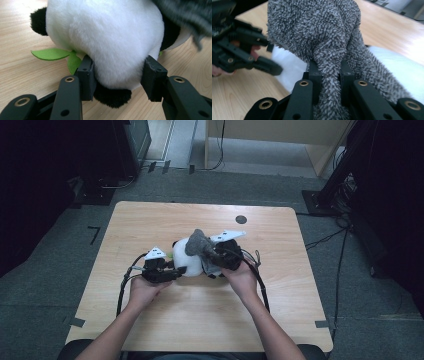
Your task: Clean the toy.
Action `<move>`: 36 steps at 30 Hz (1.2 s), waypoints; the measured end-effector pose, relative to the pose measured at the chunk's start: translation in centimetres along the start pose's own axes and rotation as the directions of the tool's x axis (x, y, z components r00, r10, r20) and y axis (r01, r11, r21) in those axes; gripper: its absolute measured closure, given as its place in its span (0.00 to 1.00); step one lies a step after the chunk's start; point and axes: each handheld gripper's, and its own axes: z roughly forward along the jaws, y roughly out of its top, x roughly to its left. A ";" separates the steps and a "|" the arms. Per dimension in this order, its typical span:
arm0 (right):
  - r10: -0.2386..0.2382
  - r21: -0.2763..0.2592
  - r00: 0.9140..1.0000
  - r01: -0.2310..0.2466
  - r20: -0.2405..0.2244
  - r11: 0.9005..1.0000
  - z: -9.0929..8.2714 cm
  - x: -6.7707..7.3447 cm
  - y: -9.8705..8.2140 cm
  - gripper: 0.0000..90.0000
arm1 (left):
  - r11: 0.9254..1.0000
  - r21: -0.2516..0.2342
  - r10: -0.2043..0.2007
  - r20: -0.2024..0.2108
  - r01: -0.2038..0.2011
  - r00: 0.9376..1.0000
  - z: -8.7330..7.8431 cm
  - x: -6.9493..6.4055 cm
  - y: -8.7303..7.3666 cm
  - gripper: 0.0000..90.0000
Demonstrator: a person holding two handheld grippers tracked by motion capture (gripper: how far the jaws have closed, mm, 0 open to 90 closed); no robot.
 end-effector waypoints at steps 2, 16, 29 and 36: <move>-0.027 -0.002 1.000 0.027 -0.006 1.000 0.5 0.7 -0.4 0.87 | 1.000 0.006 -0.004 0.001 0.004 1.000 0.0 0.1 -0.1 0.58; -0.149 0.127 0.984 0.160 -0.094 0.979 2.8 3.2 -4.0 0.88 | 0.999 0.016 -0.043 0.019 0.043 0.999 0.0 0.6 0.0 0.58; -0.208 0.327 0.975 0.224 -0.082 0.918 3.2 3.0 -5.4 0.88 | 0.999 0.045 -0.006 0.011 0.005 1.000 0.0 0.3 0.3 0.60; -0.116 0.281 0.990 0.133 -0.078 0.951 0.0 0.7 -5.6 0.88 | 0.999 0.043 -0.013 0.016 0.013 1.000 0.0 0.3 0.4 0.60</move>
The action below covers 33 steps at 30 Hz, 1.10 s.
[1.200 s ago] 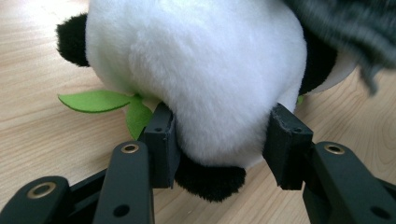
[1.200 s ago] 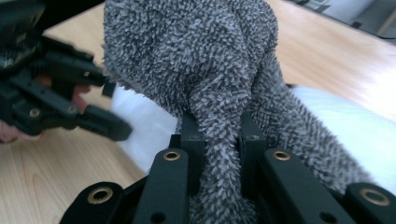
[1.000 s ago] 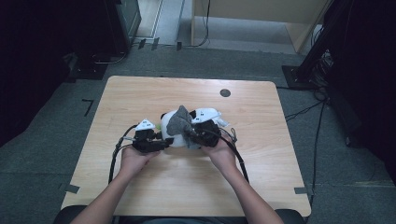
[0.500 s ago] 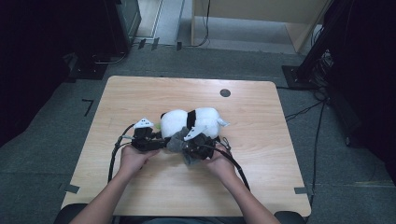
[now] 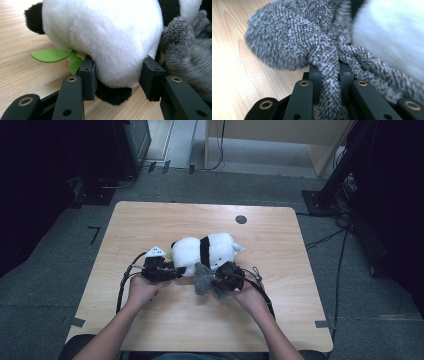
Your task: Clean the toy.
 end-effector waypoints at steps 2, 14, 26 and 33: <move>0.007 -0.016 1.000 -0.007 -0.001 1.000 -0.9 -0.5 -0.4 0.87 | 1.000 0.000 0.000 0.000 0.000 1.000 0.0 0.0 0.0 0.60; 0.156 -0.089 0.987 -0.153 0.031 0.984 -4.7 -5.3 -4.1 0.87 | 1.000 0.002 -0.001 0.004 0.001 1.000 0.1 0.0 0.0 0.60; 0.280 -0.170 0.952 -0.257 0.126 0.951 -7.4 -8.8 -6.5 0.87 | 1.000 -0.003 -0.010 0.007 0.010 1.000 0.0 0.2 0.0 0.61; 0.313 -0.310 0.944 -0.268 0.105 0.912 -10.1 -8.9 -5.4 0.87 | 1.000 -0.012 -0.004 0.005 0.004 1.000 -0.1 0.2 -0.1 0.61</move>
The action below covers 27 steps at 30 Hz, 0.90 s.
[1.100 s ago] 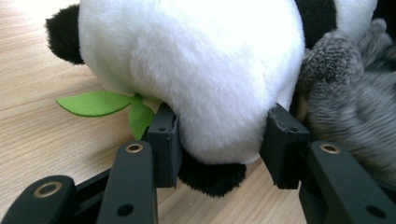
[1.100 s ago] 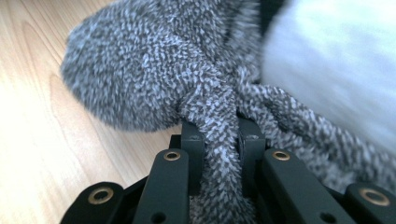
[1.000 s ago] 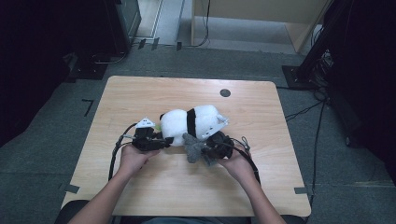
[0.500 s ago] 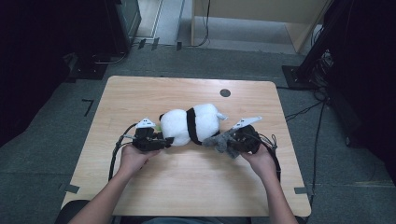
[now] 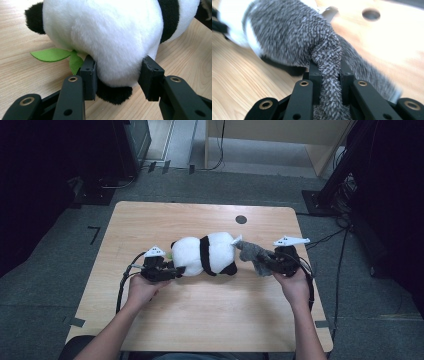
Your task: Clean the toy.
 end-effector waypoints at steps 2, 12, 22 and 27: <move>-0.019 -0.030 1.000 0.018 -0.022 0.999 0.1 0.8 0.7 0.87 | 1.000 -0.004 0.000 0.001 0.000 1.000 0.0 0.0 0.0 0.61; -0.102 -0.088 0.990 0.094 -0.098 0.992 4.3 5.1 4.4 0.87 | 1.000 -0.011 0.007 0.003 -0.007 1.000 0.1 0.1 0.2 0.61; -0.154 -0.026 0.965 0.152 -0.213 0.988 8.0 8.4 4.0 0.88 | 1.000 -0.006 0.004 -0.007 -0.004 1.000 0.2 -0.1 0.1 0.62; -0.223 0.039 0.939 0.241 -0.262 0.970 10.2 10.6 2.6 0.88 | 1.000 0.002 -0.006 -0.002 0.006 1.000 0.2 0.0 0.0 0.62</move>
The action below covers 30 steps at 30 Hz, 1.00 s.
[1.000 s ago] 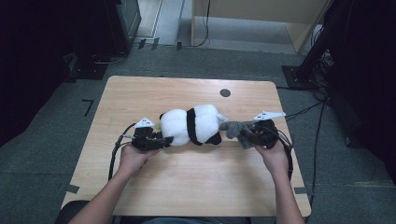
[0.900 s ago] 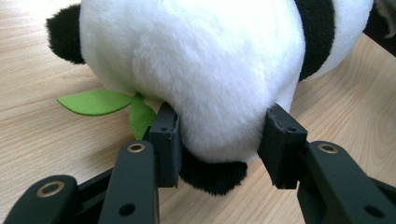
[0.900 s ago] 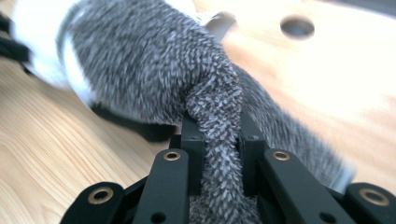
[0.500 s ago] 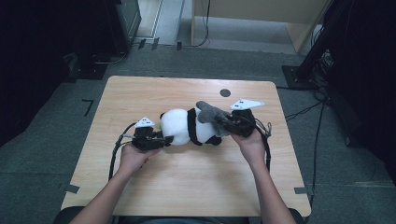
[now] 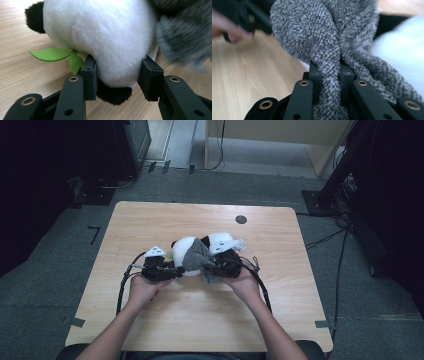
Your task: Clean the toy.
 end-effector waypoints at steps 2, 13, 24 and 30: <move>-0.036 0.017 0.999 0.036 0.003 0.999 0.6 0.5 -0.5 0.88 | 1.000 0.004 0.002 0.001 -0.002 1.000 0.0 0.0 0.0 0.62; -0.119 0.231 0.993 0.110 0.025 0.967 0.2 0.0 -3.6 0.88 | 1.000 0.022 0.015 0.007 -0.015 1.000 -0.1 -0.1 -0.1 0.63; 0.002 0.187 0.999 -0.011 0.045 0.982 -2.3 -3.1 -5.8 0.87 | 1.000 0.025 0.002 0.017 -0.003 1.000 -0.1 0.0 0.1 0.63; 0.047 0.162 0.996 -0.060 0.079 0.985 -3.6 -4.6 -6.4 0.87 | 1.000 0.024 -0.003 0.020 0.003 1.000 -0.1 0.1 0.2 0.63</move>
